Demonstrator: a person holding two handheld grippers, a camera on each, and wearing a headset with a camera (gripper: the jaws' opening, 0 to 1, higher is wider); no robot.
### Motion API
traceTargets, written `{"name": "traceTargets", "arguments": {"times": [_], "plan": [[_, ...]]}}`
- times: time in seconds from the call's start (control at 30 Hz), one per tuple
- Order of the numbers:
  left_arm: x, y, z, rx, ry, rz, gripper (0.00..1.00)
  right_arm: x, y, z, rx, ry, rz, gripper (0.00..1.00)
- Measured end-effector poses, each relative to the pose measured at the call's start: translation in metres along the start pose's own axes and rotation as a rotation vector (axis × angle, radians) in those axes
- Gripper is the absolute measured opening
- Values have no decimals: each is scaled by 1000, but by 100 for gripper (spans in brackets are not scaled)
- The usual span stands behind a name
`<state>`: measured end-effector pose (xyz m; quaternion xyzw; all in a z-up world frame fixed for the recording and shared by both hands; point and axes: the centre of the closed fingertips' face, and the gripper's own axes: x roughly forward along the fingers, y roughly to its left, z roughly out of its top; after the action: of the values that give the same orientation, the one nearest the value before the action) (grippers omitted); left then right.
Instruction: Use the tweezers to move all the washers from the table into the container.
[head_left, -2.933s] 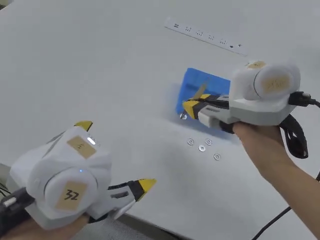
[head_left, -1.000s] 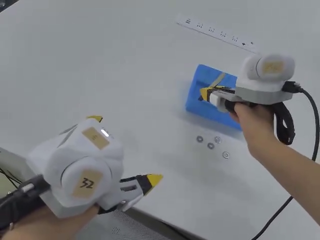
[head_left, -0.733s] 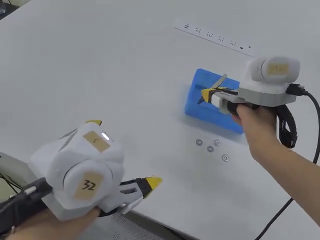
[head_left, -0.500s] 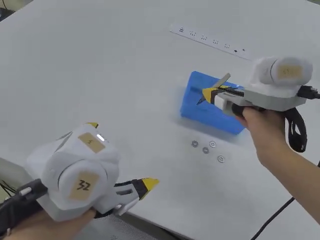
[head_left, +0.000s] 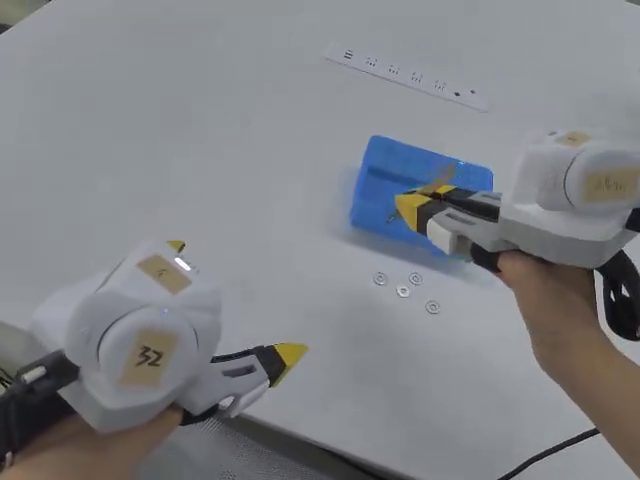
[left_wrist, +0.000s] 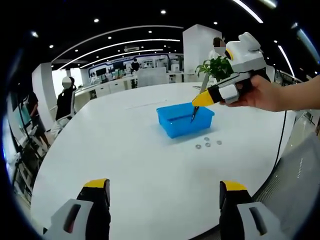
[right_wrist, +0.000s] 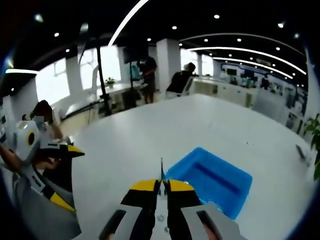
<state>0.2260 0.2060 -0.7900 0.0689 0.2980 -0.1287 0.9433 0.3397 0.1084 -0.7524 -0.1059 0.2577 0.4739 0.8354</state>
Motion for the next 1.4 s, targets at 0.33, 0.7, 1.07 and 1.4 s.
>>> {"name": "traceTargets", "arguments": {"times": [0.33, 0.7, 1.07, 1.4], "plan": [[0, 0, -1, -1, 5, -1, 91, 5, 6, -41, 40, 86, 12, 3], [0, 0, -1, -2, 8, -3, 91, 20, -1, -59, 3, 146, 16, 4], [0, 0, -3, -2, 14, -4, 90, 25, -6, -61, -14, 151, 19, 4], [0, 0, -3, 2, 14, -5, 90, 26, -1, -55, -47, 153, 18, 4]]}}
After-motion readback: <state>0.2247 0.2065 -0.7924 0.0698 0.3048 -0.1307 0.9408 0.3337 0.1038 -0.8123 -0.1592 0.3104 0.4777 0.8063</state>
